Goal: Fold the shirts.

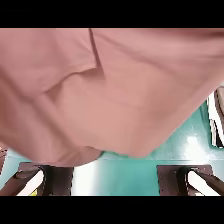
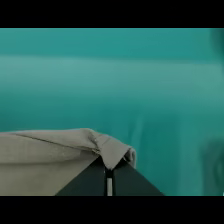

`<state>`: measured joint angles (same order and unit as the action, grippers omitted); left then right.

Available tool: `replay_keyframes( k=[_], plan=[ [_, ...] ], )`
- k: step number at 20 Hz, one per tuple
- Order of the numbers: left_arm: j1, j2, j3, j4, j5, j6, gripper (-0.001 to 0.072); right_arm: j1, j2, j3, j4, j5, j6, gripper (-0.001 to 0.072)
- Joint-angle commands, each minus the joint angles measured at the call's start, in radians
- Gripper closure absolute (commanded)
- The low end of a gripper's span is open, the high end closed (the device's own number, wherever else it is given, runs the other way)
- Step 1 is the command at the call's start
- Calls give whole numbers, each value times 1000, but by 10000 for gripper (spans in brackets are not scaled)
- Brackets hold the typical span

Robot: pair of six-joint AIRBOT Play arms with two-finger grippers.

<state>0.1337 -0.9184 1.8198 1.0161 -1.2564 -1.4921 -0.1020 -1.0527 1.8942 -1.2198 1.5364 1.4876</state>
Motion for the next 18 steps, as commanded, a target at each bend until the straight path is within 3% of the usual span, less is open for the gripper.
replay_keyframes(
  k=[1,5,8,12,15,18],
  plan=[
    [-24,-194,-200,13,-60,10,677,52,-159,-135,-14,16,3,700],
    [-98,-487,-297,65,11,53,677,125,-445,-153,-103,8,5,700],
    [-100,-640,-297,61,224,53,677,128,-655,-28,-110,-9,5,700],
    [-89,-687,-288,65,451,69,677,128,-814,157,-108,-117,3,700],
    [-89,-686,-263,65,396,103,676,131,-799,125,-108,-176,3,700],
    [-90,-681,-267,117,188,113,677,132,-713,-63,-111,-178,-12,700]
  ],
)
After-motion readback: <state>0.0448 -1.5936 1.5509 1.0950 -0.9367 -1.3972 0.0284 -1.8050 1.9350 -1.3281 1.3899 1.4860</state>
